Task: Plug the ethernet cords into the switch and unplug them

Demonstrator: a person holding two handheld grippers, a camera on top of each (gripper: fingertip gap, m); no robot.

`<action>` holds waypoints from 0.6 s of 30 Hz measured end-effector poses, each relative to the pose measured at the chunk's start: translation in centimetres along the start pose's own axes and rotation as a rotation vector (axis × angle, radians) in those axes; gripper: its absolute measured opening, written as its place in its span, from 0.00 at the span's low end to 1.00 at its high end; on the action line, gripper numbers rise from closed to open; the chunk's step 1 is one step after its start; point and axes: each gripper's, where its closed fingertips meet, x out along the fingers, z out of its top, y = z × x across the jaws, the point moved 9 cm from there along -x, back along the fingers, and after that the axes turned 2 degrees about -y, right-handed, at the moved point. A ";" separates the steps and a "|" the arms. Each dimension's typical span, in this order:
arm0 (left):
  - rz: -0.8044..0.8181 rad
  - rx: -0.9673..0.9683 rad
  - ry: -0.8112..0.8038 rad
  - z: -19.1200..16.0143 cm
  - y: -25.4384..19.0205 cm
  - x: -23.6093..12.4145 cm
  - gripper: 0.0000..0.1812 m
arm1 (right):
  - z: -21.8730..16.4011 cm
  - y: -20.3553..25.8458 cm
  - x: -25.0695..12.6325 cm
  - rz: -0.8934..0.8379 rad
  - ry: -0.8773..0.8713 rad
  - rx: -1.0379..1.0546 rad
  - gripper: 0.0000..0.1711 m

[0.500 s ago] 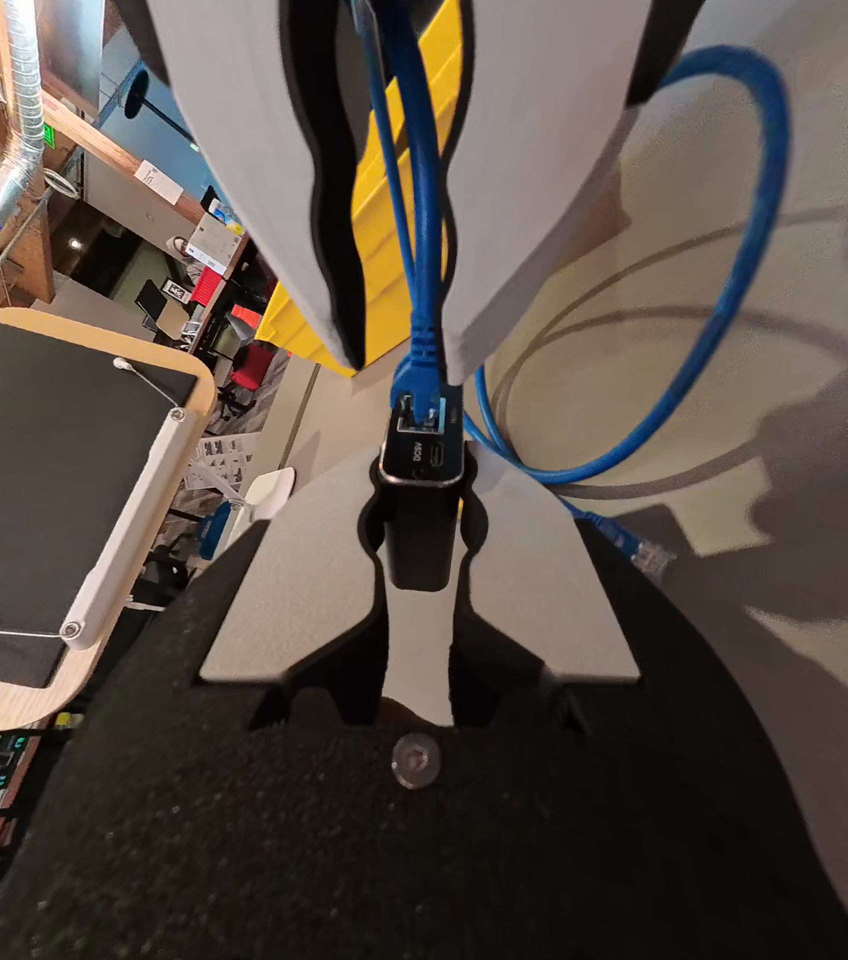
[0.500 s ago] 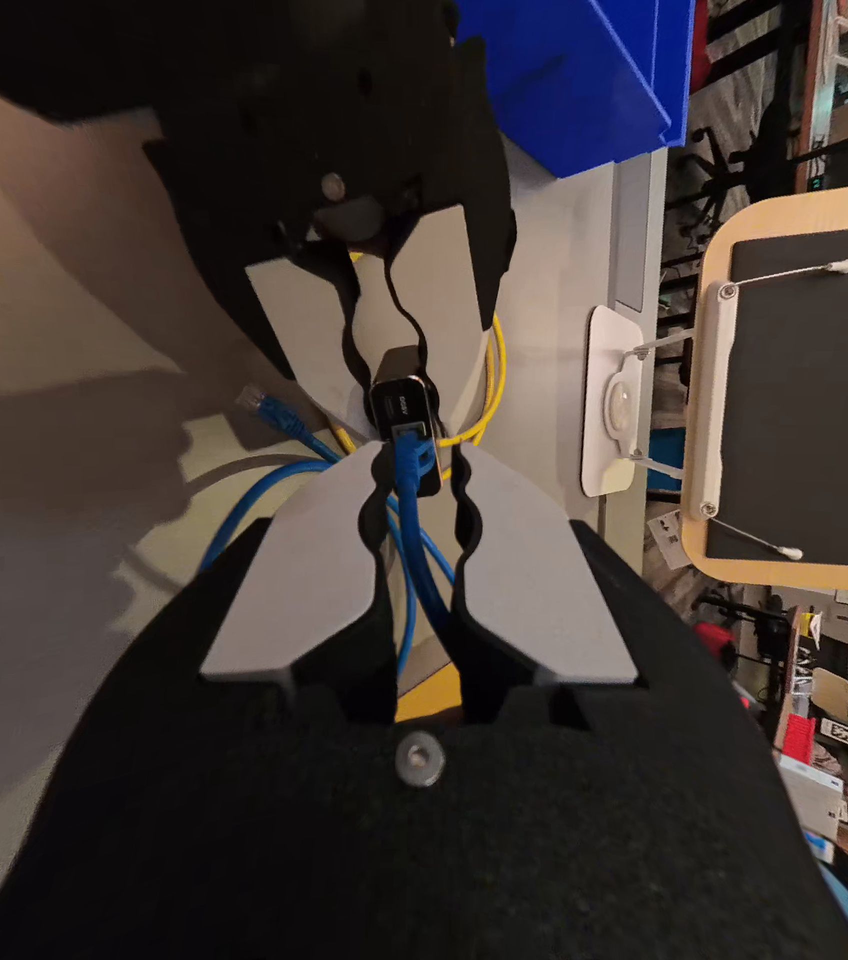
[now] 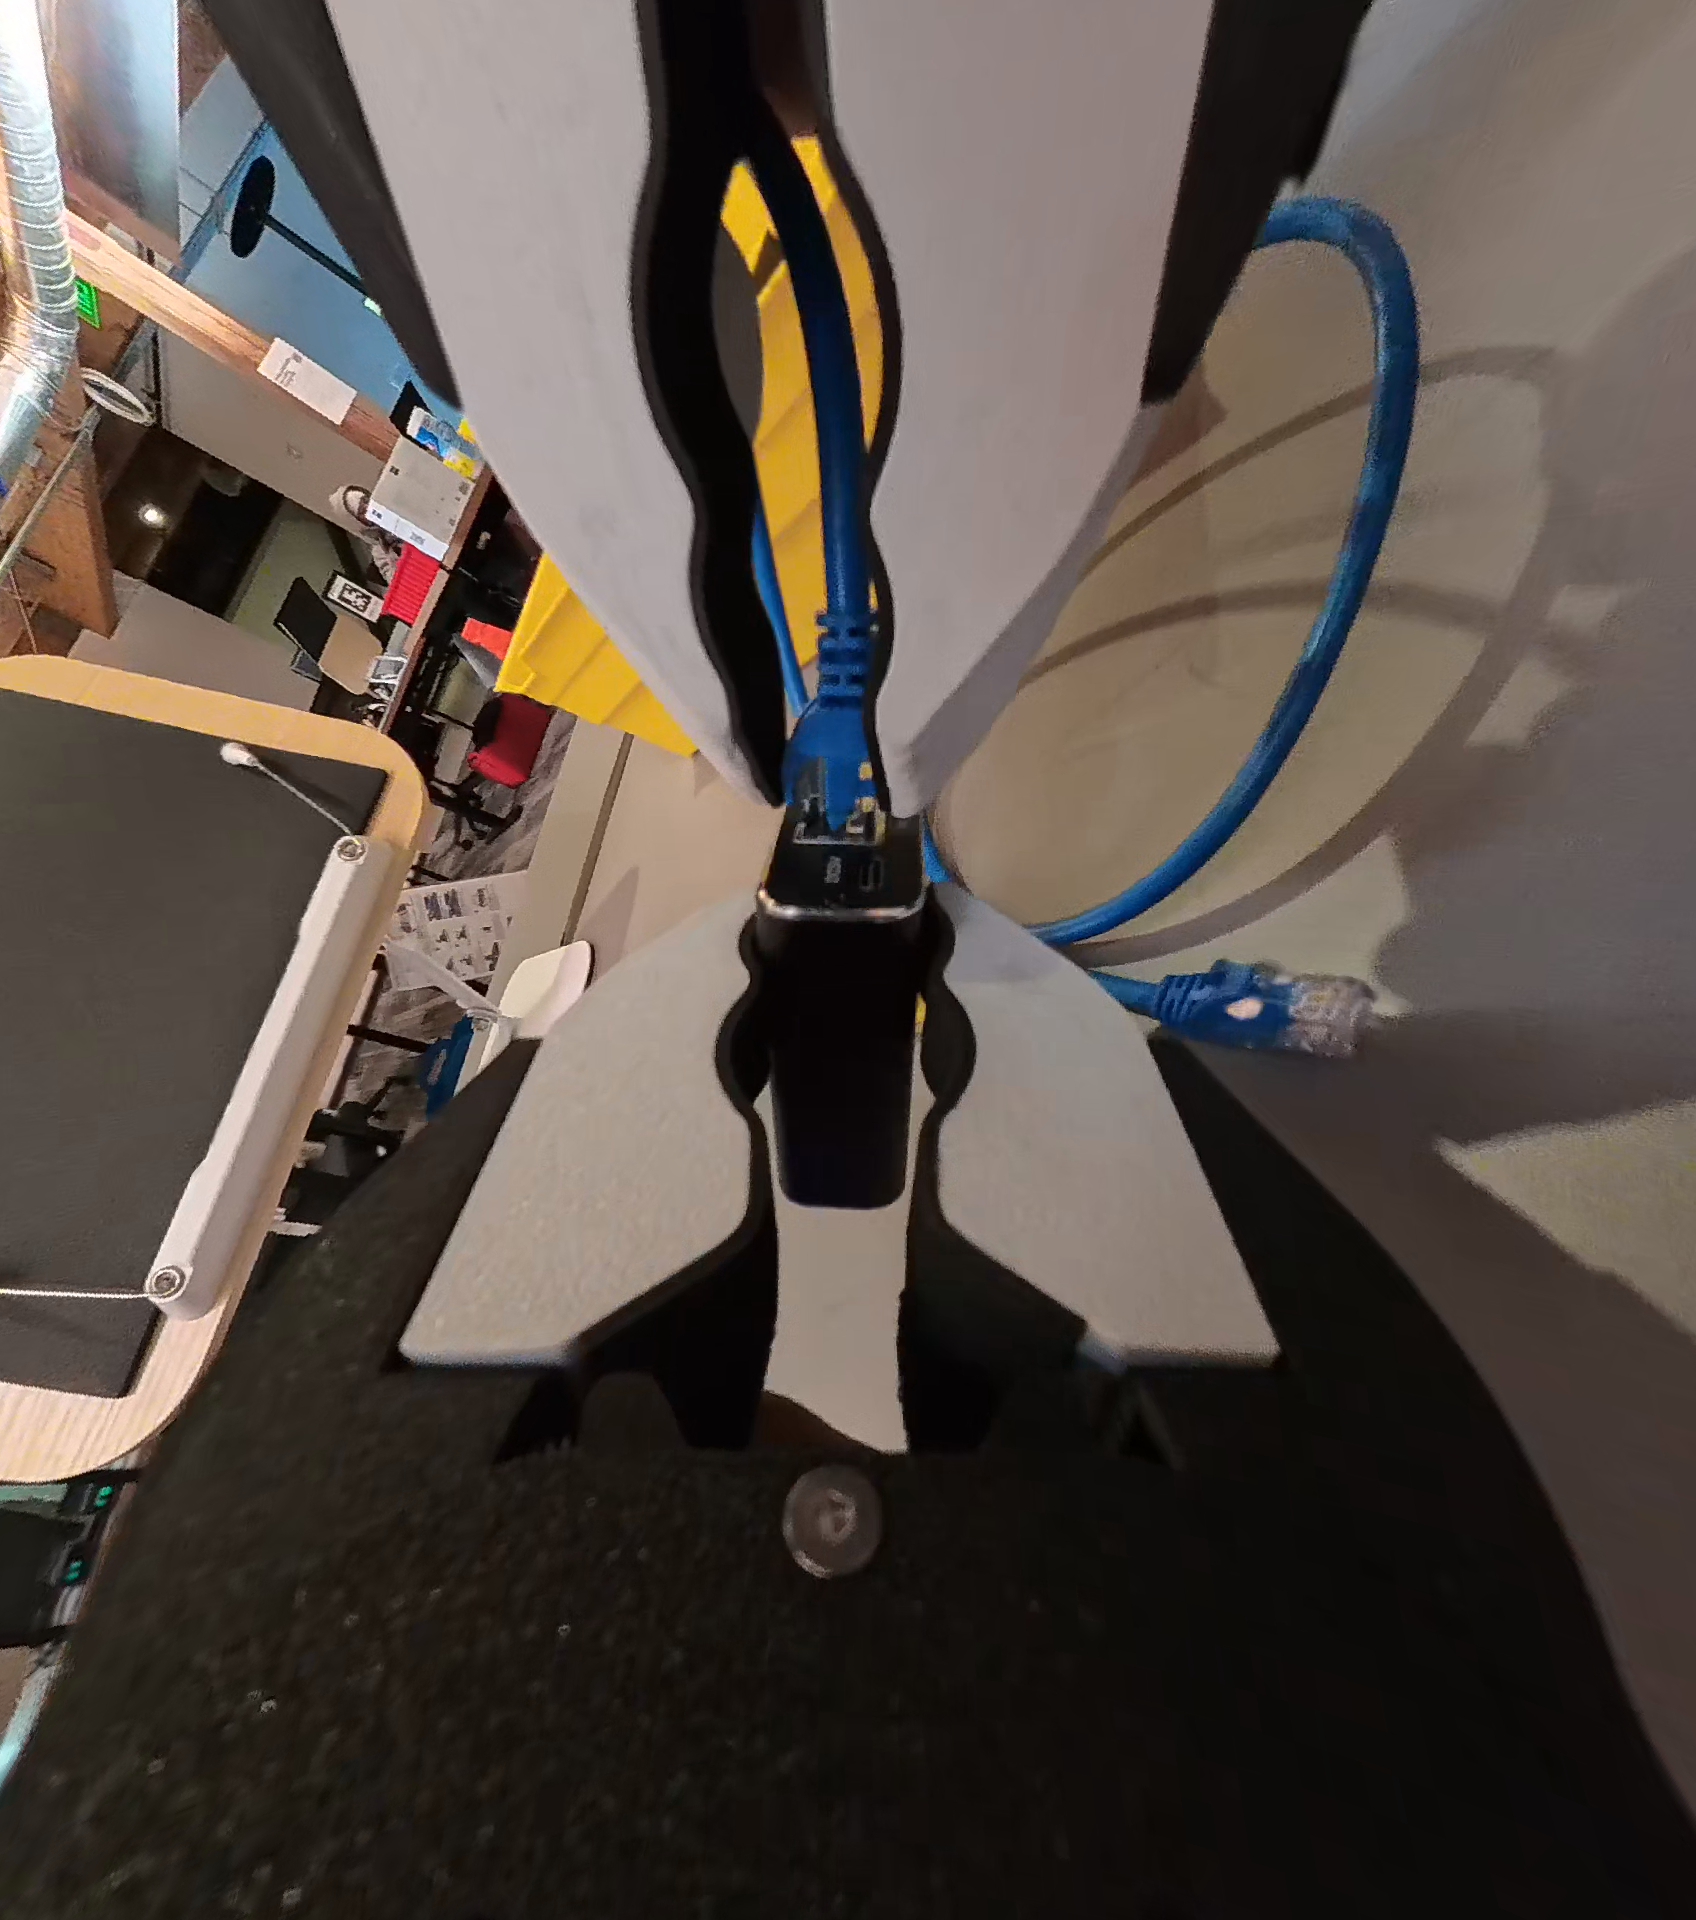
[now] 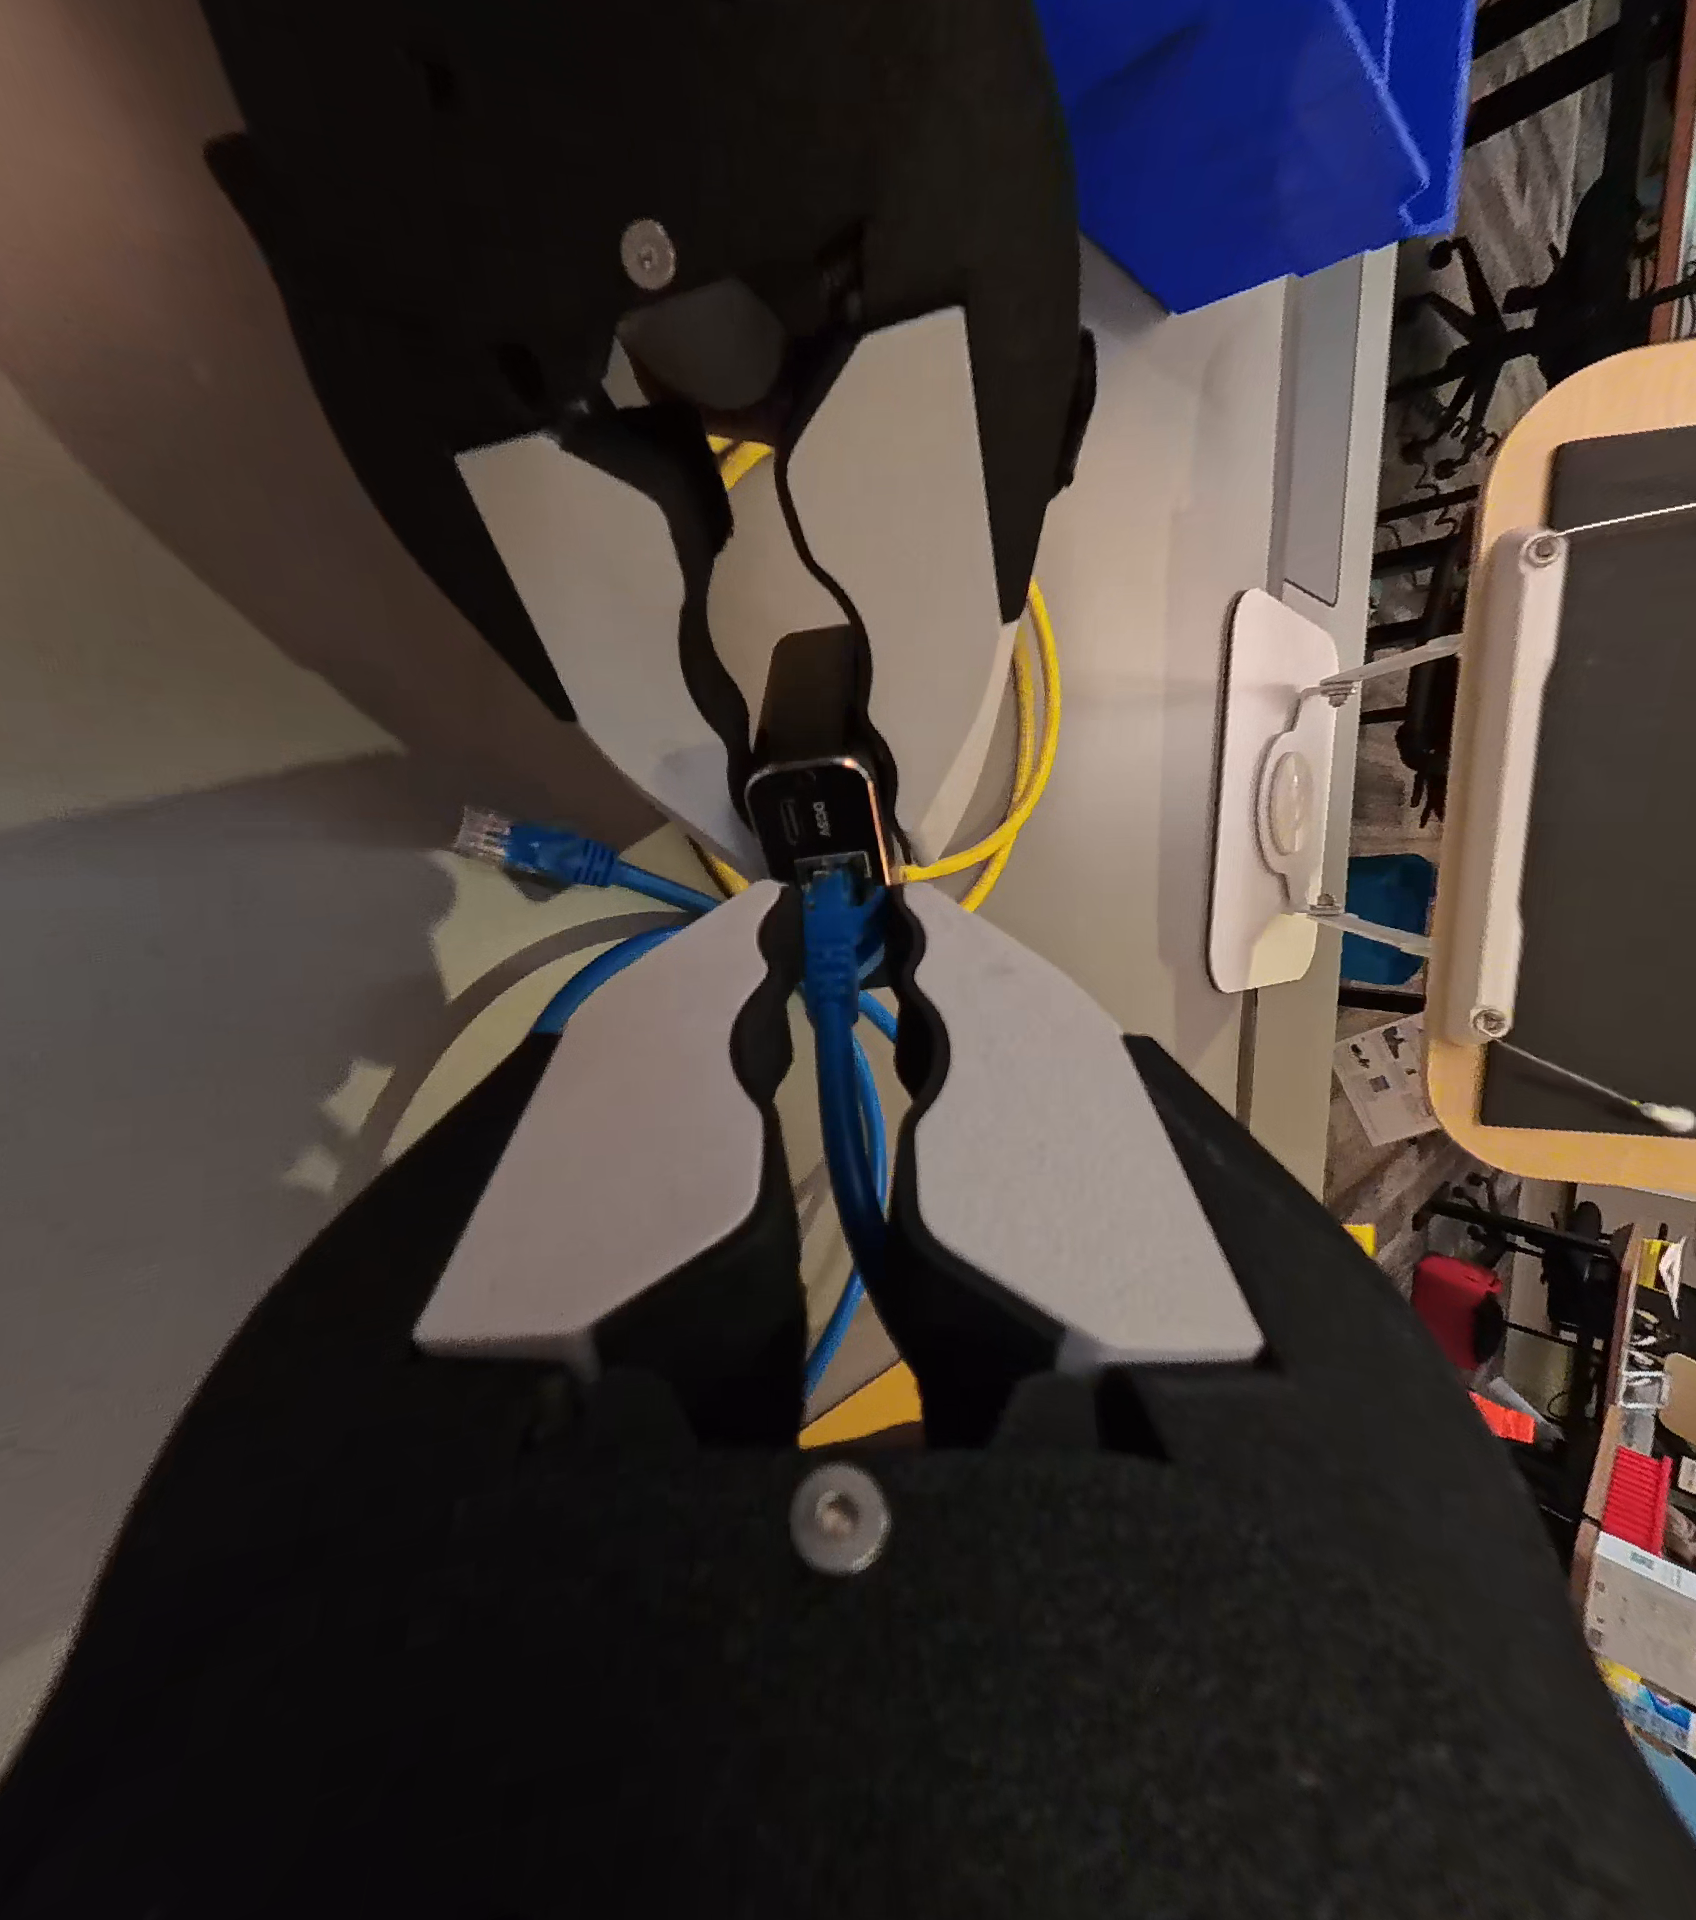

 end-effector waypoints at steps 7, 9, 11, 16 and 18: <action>-0.010 0.006 0.021 -0.2 -0.3 0.3 0.14 | -0.6 0.7 0.4 -0.036 0.013 -0.030 0.08; -0.006 -0.014 0.006 -0.2 -0.2 0.3 0.14 | -0.7 0.9 0.3 -0.067 -0.003 -0.036 0.08; -0.007 -0.030 -0.005 -0.1 -0.2 0.4 0.14 | -0.9 0.8 0.0 -0.067 -0.001 -0.039 0.08; 0.020 -0.037 0.001 0.0 0.3 0.2 0.14 | -0.5 0.5 -0.3 -0.111 -0.002 -0.086 0.08; 0.012 -0.032 0.018 0.2 0.1 0.0 0.14 | -0.4 0.8 -0.1 -0.089 0.006 -0.097 0.08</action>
